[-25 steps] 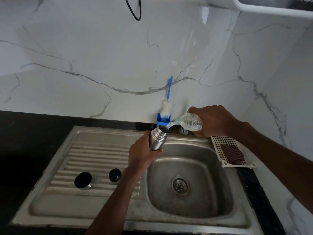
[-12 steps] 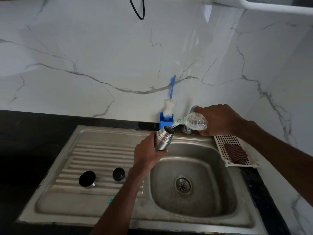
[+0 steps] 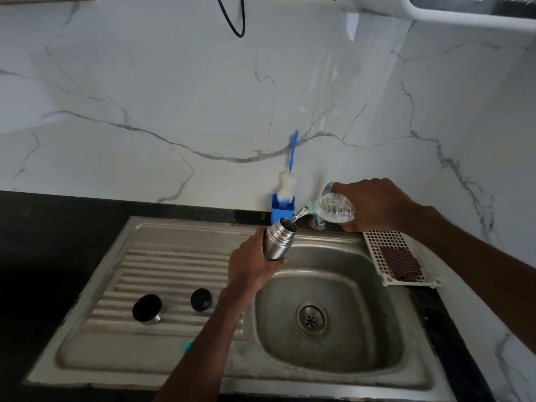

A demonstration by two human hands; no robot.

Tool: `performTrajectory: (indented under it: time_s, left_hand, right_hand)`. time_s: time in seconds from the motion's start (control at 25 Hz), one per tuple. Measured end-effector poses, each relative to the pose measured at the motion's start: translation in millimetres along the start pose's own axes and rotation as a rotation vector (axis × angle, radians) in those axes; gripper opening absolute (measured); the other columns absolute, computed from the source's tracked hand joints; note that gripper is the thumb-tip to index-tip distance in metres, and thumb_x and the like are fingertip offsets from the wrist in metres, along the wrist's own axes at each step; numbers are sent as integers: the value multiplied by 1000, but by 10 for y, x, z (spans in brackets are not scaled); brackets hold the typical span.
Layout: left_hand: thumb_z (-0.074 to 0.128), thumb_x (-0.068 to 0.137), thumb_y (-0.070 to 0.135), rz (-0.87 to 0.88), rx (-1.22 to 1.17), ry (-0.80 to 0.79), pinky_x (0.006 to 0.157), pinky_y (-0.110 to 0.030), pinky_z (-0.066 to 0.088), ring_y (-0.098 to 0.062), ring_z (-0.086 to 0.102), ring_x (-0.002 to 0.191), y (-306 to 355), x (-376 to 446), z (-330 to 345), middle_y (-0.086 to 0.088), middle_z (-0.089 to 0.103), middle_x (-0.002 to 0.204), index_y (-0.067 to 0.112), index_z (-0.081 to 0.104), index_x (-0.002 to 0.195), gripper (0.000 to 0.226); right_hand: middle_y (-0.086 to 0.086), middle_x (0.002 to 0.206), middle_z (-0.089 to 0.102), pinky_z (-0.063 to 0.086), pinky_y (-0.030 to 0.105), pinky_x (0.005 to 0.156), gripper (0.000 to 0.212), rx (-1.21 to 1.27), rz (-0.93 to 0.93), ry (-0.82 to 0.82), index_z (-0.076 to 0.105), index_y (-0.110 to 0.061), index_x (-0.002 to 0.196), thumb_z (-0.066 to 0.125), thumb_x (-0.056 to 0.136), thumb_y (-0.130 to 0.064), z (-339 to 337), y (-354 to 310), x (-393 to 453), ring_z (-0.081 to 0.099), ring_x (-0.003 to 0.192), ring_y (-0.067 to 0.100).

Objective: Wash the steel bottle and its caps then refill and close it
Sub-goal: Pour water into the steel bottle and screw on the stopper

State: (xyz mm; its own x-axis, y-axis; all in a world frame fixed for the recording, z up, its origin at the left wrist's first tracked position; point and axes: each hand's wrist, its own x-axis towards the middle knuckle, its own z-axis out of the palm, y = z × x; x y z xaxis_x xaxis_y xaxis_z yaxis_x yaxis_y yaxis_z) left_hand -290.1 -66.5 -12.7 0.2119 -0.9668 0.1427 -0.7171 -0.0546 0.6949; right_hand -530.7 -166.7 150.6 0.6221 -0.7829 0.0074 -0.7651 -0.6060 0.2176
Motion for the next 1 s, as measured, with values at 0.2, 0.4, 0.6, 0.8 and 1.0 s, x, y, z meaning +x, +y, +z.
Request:
performTrajectory:
  time_s: [0.2, 0.4, 0.6, 0.8, 1.0]
  left_hand:
    - [88, 72, 47, -10, -7, 8, 78, -30, 52, -10, 68, 91, 21, 10, -8, 12, 73, 111, 32, 56, 124, 63]
    - [89, 73, 45, -19, -10, 24, 75, -29, 45, -12, 68, 92, 50, 33, -22, 11, 73, 110, 30, 57, 122, 61]
    - [89, 71, 48, -20, -1, 1, 81, -33, 55, -10, 69, 92, 21, 25, 3, 12, 73, 112, 33, 55, 124, 65]
    - [90, 72, 46, -16, 7, -7, 74, -27, 46, -8, 65, 88, 18, 24, -2, 11, 73, 111, 30, 55, 122, 63]
    - [90, 71, 46, -9, 8, -12, 74, -28, 47, -10, 68, 90, 17, 23, 13, 11, 73, 111, 31, 55, 122, 63]
  right_hand:
    - [-11, 108, 70, 48, 32, 79, 66, -6, 2, -5, 50, -35, 131, 73, 76, -63, -22, 5, 7, 65, 92, 15]
    - [-10, 114, 69, 45, 31, 78, 69, -28, 3, -18, 47, -35, 137, 71, 79, -62, -43, -6, 26, 65, 99, 16]
    - [-11, 114, 69, 46, 31, 79, 68, -22, 1, -17, 47, -36, 137, 72, 79, -62, -52, -9, 39, 65, 99, 15]
    - [-10, 116, 69, 45, 30, 78, 68, -5, -1, -30, 47, -35, 137, 74, 80, -60, -61, 10, 23, 65, 100, 15]
    - [-12, 116, 68, 41, 29, 75, 68, -39, -8, -12, 47, -36, 135, 74, 78, -60, -18, -13, 9, 66, 99, 16]
